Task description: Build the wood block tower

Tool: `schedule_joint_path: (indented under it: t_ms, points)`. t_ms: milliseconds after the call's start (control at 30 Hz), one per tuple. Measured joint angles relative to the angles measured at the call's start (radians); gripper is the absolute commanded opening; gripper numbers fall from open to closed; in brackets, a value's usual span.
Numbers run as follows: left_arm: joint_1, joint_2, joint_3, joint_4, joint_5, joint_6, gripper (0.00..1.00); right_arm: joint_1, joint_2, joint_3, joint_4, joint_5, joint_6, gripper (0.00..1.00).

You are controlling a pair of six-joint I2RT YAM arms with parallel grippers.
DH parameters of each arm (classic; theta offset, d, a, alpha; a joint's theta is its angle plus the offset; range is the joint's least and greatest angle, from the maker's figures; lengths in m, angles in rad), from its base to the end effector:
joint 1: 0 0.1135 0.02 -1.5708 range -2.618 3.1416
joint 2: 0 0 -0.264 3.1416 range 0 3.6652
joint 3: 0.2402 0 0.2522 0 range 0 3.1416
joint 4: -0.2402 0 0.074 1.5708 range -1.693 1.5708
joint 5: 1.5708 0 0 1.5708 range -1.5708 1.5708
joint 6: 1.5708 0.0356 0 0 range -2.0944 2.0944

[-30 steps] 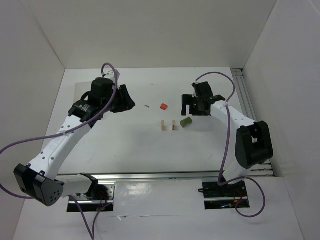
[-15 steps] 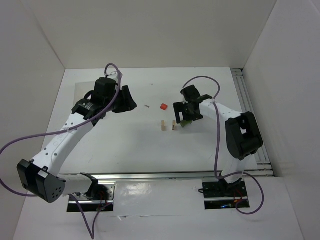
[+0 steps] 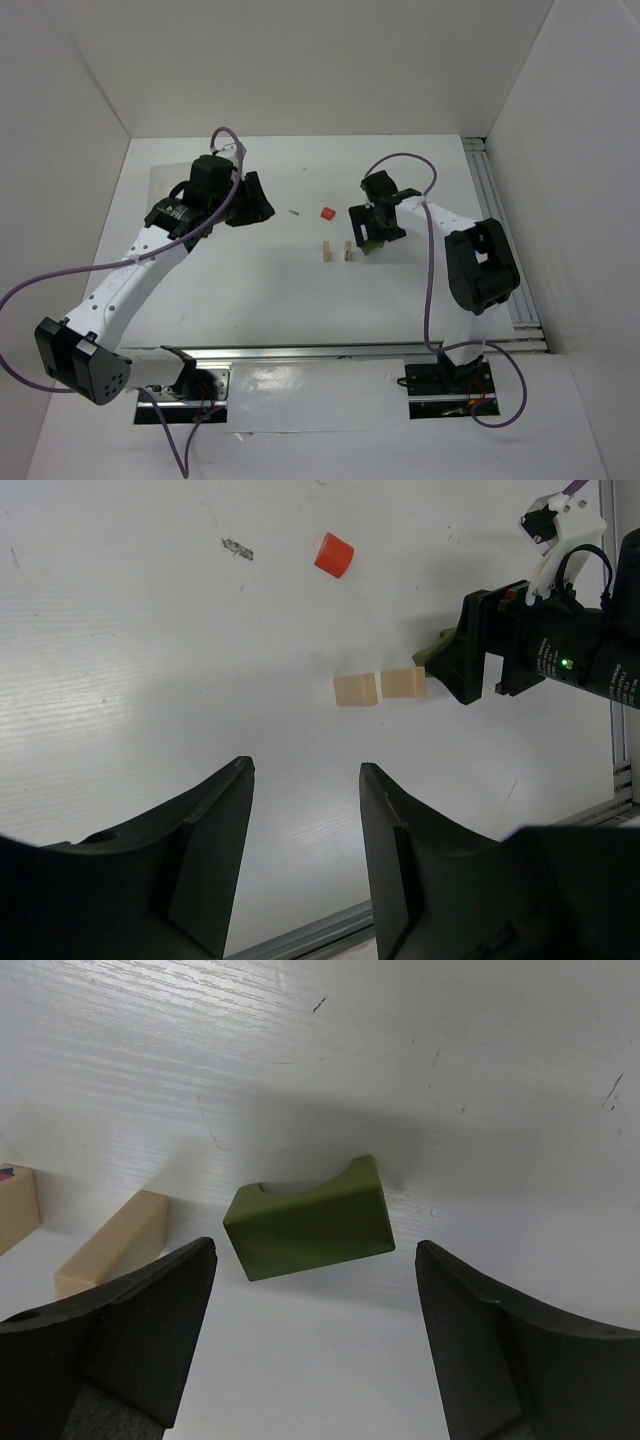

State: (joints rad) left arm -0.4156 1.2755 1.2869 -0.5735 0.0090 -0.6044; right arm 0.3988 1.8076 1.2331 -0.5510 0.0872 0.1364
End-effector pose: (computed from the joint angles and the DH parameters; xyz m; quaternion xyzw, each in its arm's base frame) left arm 0.2562 -0.1134 0.3704 -0.0804 0.8718 -0.2393 0.4198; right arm 0.3397 0.1398 0.1886 -0.1179 0.9673 0.0173 0.2240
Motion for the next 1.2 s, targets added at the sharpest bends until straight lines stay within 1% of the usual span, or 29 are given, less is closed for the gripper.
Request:
schedule_joint_path:
  t_ms: [133,167,200,233,400,500,533,600,667,733,900,933,1200]
  points:
    - [0.0,0.0,0.0,0.0,0.0,0.0,0.59,-0.005,0.002,0.0,0.006,-0.005,-0.005,0.87]
    - [0.0,0.0,0.0,0.0,0.0,0.0,0.59,-0.006,0.003,0.0,0.007,-0.007,-0.007,0.84]
    - [0.0,0.0,0.0,0.0,0.0,0.0,0.59,-0.007,0.004,0.001,0.008,-0.009,-0.01,0.84]
    - [0.0,0.0,0.0,-0.001,0.0,0.0,0.59,-0.007,0.008,0.002,0.01,-0.012,-0.013,0.82]
    - [0.0,0.008,0.0,-0.002,0.0,0.0,0.59,-0.007,0.038,0.005,0.014,-0.02,-0.023,0.82]
    - [0.0,0.016,0.0,-0.002,0.0,0.0,0.59,-0.007,0.051,0.005,0.014,-0.021,-0.024,0.79]
    - [0.0,0.017,0.0,-0.002,0.0,0.0,0.59,-0.007,0.053,0.005,0.014,-0.022,-0.024,0.72]
    - [0.0,0.017,0.0,-0.002,0.0,0.0,0.59,-0.007,0.054,0.006,0.014,-0.023,-0.027,0.67]
    - [0.0,0.017,0.0,-0.002,0.0,0.0,0.59,-0.007,0.054,0.006,0.016,-0.023,-0.027,0.59]
    - [0.0,0.018,0.0,-0.002,0.0,0.0,0.59,-0.007,0.054,0.007,0.019,-0.023,-0.026,0.54]
    - [0.0,0.021,0.0,-0.002,0.001,0.0,0.59,-0.007,0.053,0.008,0.026,-0.011,-0.022,0.51]
    - [0.0,0.021,0.0,-0.002,0.0,0.0,0.59,-0.007,0.051,0.008,0.026,-0.008,-0.017,0.49]
    - [0.0,0.021,0.0,-0.002,0.001,0.0,0.59,-0.007,-0.022,0.011,0.008,0.018,0.066,0.47]
